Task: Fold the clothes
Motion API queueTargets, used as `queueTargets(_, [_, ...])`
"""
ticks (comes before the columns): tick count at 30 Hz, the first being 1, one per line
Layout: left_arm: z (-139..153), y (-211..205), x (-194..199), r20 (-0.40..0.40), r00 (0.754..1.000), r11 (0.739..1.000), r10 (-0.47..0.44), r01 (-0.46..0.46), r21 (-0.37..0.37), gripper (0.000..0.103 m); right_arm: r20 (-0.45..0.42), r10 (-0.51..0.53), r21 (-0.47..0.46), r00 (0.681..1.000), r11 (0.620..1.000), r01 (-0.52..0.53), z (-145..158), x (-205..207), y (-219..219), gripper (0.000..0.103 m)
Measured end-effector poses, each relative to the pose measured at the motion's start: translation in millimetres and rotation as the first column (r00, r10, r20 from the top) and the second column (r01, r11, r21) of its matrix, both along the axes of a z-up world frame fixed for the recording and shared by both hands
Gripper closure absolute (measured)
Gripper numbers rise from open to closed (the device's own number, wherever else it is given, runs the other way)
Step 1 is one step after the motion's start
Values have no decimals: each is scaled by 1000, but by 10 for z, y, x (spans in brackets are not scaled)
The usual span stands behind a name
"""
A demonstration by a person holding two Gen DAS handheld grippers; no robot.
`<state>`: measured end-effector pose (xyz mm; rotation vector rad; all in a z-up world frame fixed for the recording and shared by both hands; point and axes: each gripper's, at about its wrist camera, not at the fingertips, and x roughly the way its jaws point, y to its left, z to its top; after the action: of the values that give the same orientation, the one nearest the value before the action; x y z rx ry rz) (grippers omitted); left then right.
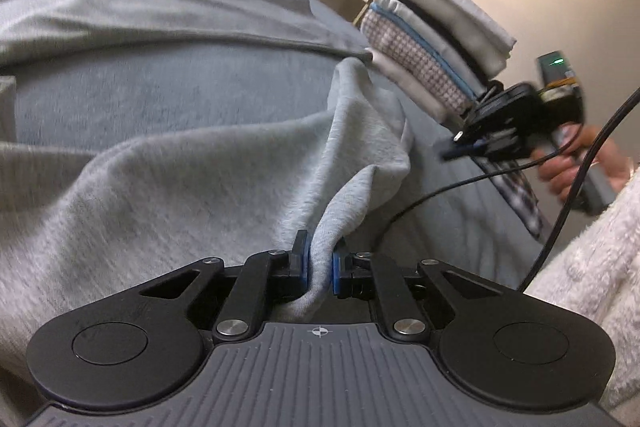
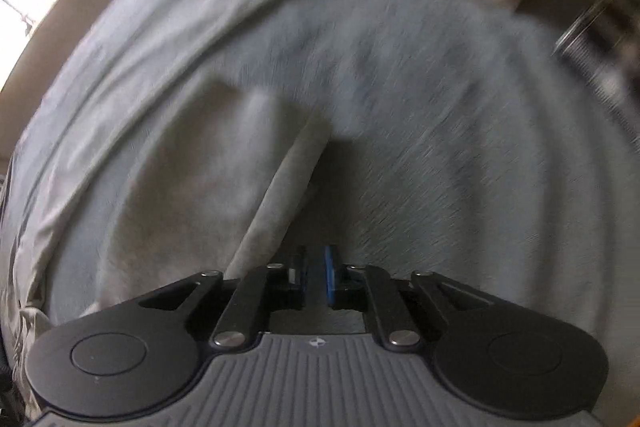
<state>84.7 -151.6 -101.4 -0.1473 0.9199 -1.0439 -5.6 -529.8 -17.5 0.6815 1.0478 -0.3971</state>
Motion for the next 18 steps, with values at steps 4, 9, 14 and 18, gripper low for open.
queueTargets(4, [-26, 33, 18, -20, 1000, 1000, 12, -12, -23, 95, 89, 34, 106, 995, 993, -43, 202, 24, -6, 56])
queueTargets(9, [-8, 66, -31, -6, 1000, 1000, 22, -22, -18, 95, 74, 12, 174, 997, 985, -25, 17, 217, -9, 53])
queueTargets(14, [19, 54, -107, 17, 999, 999, 32, -33, 13, 94, 45, -106, 252, 993, 963, 91, -272, 257, -232, 54])
queueTargets(18, [28, 37, -136, 24, 999, 998, 47, -48, 39, 94, 55, -100, 253, 993, 964, 84, -363, 344, -338, 62])
